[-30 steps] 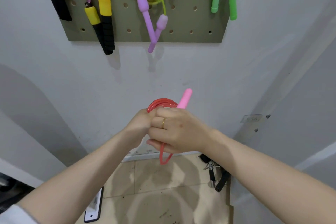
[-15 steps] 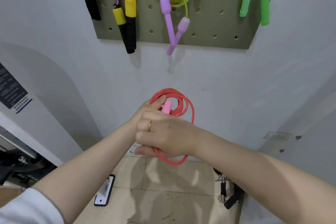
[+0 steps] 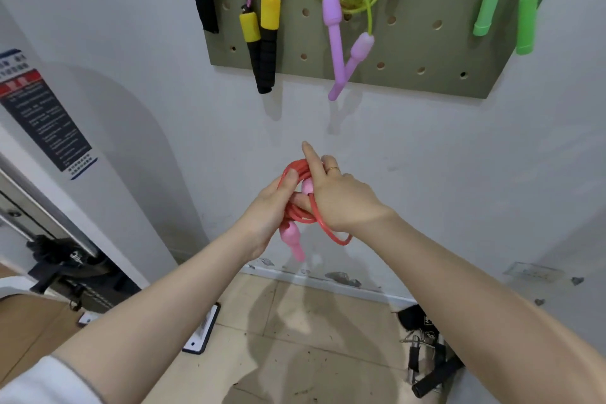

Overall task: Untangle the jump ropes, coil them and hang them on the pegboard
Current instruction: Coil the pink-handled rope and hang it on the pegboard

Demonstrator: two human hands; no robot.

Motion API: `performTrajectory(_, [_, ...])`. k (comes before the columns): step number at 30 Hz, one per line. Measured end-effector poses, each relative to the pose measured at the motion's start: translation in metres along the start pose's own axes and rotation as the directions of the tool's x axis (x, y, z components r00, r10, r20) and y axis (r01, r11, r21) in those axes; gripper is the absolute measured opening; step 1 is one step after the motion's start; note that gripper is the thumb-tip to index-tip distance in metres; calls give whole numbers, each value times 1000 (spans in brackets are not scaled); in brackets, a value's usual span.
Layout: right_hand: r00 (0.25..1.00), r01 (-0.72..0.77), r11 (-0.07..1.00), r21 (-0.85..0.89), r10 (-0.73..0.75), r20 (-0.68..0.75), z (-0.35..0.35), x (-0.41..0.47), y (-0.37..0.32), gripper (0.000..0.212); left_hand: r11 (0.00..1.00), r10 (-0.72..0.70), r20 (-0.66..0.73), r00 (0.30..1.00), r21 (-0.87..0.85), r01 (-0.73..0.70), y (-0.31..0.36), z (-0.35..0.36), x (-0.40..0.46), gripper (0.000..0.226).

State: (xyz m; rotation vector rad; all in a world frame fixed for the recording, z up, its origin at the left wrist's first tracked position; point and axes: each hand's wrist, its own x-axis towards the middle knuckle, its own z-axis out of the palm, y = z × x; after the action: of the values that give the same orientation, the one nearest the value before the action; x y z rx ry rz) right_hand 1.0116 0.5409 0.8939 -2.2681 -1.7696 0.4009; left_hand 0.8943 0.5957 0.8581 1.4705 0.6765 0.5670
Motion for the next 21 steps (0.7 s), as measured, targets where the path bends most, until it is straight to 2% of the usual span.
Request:
performTrajectory(1, [991,-54,995,84,44,123,-5,0,0,75,1000,21,25,999,21,-22,-3,-1,-2,36])
performTrajectory(3, [919,-207,960,187,126,374,-14,6,8,90,994,34,118,992,103,-46,-6,-1,-5,46])
performTrajectory(5, [843,-279,957,80,204,497,-23,9,12,101,984,3,188,982,173,-36,-10,6,-8,55])
performTrajectory(7, [830,-286,955,-75,286,478,-25,10,8,96,995,-12,180,984,103,-7,-12,16,-10,63])
performTrajectory(10, [928,-223,931,-290,293,229,-21,7,2,68,996,-15,91,996,-84,23,-17,19,-7,91])
performTrajectory(12, [951,-213,915,-342,274,142,-17,6,2,61,993,-33,96,995,-109,43,-20,16,-6,108])
performTrajectory(13, [954,-206,916,-345,266,136,-14,6,3,58,995,-34,108,994,-95,44,-22,15,-7,107])
performTrajectory(15, [955,-189,945,-265,240,173,-10,8,10,55,999,-19,93,995,-45,23,-24,14,-9,90])
performTrajectory(18, [975,-76,997,16,71,212,-3,13,19,64,998,-5,-4,1000,-58,5,-22,13,-10,54])
performTrajectory(20, [986,25,977,212,-59,155,1,12,22,72,987,-48,-50,998,-155,40,-18,11,-10,37])
performTrajectory(21, [985,47,942,331,-100,143,1,11,23,70,983,-63,-59,996,-177,52,-17,10,-10,33])
